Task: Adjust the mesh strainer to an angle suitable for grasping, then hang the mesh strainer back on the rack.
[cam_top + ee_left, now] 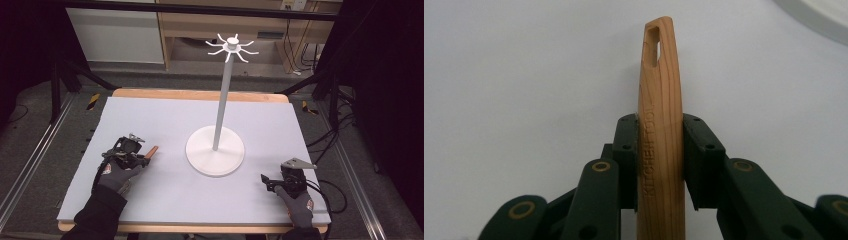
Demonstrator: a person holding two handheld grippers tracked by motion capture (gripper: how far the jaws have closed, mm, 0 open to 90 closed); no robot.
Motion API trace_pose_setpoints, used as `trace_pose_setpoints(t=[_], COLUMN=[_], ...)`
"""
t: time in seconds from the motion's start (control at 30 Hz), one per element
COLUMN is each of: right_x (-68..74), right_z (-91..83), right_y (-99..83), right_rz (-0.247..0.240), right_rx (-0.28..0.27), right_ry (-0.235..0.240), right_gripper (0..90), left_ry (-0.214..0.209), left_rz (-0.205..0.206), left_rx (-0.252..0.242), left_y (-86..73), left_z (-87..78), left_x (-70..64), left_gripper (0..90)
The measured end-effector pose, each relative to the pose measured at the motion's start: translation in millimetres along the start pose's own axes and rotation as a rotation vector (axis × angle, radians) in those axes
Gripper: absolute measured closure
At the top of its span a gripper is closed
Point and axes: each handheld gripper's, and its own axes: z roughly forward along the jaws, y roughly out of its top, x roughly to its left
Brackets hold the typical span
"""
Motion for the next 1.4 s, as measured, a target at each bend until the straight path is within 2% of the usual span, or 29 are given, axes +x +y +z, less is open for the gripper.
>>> trace_pose_setpoints(t=[0.2,0.37,0.4,0.43,0.47,0.53,0.57,0.6,0.7,0.83,0.87,0.93,1.13,1.27,1.4], right_x=[-0.2,-0.3,-0.6,-0.7,-1.3,-1.4,-1.5,-1.3,-1.5,-1.4,-1.4,-2.2,-2.2,-2.2,-1.9], right_z=[-1.1,-2.0,-1.9,-2.1,-2.3,-2.5,-3.0,-3.1,-3.3,-3.7,-4.2,-4.2,-4.9,-4.4,-5.5], right_y=[0.4,0.5,0.5,0.6,0.7,0.8,1.2,1.2,1.3,1.2,1.2,1.3,1.2,1.4,1.5], right_rz=[0.005,0.006,0.003,0.002,-0.002,0.000,0.007,0.013,0.011,0.007,0.007,-0.004,0.004,0.001,0.011], right_rx=[-0.003,-0.012,-0.015,-0.018,-0.022,-0.025,-0.028,-0.030,-0.035,-0.035,-0.034,-0.037,-0.037,-0.036,-0.039], right_ry=[0.000,-0.001,-0.003,-0.004,-0.005,-0.003,0.000,-0.001,-0.003,-0.008,-0.009,-0.012,-0.013,-0.016,-0.009], right_gripper=[13.6,13.6,13.6,13.4,13.3,13.2,12.9,12.8,12.7,12.7,12.7,12.7,12.4,12.4,12.4], left_ry=[-0.018,-0.024,-0.026,-0.031,-0.031,-0.036,-0.026,-0.023,-0.013,-0.023,-0.023,-0.025,-0.030,-0.034,-0.050], left_rz=[0.004,0.010,0.007,0.001,0.001,-0.009,-0.013,-0.011,-0.012,-0.007,-0.004,-0.003,0.003,0.003,-0.005], left_rx=[-0.078,-0.166,-0.184,-0.227,-0.227,-0.269,-0.306,-0.320,-0.349,-0.375,-0.397,-0.401,-0.466,-0.533,-0.557], left_y=[3.8,4.4,4.1,3.1,3.1,1.8,0.9,0.7,0.3,0.5,0.5,0.8,0.6,1.0,2.2], left_z=[-19.8,-36.4,-39.6,-44.9,-44.9,-49.1,-52.2,-53.7,-56.8,-63.7,-67.3,-69.0,-81.3,-92.8,-99.3], left_x=[-6.0,-10.8,-11.4,-12.1,-12.1,-13.3,-14.7,-15.3,-16.6,-19.3,-21.3,-22.2,-27.8,-33.1,-36.1], left_gripper=[70.0,70.0,70.0,70.0,70.0,70.0,70.0,70.0,70.0,70.0,70.0,70.0,70.0,70.1,70.0])
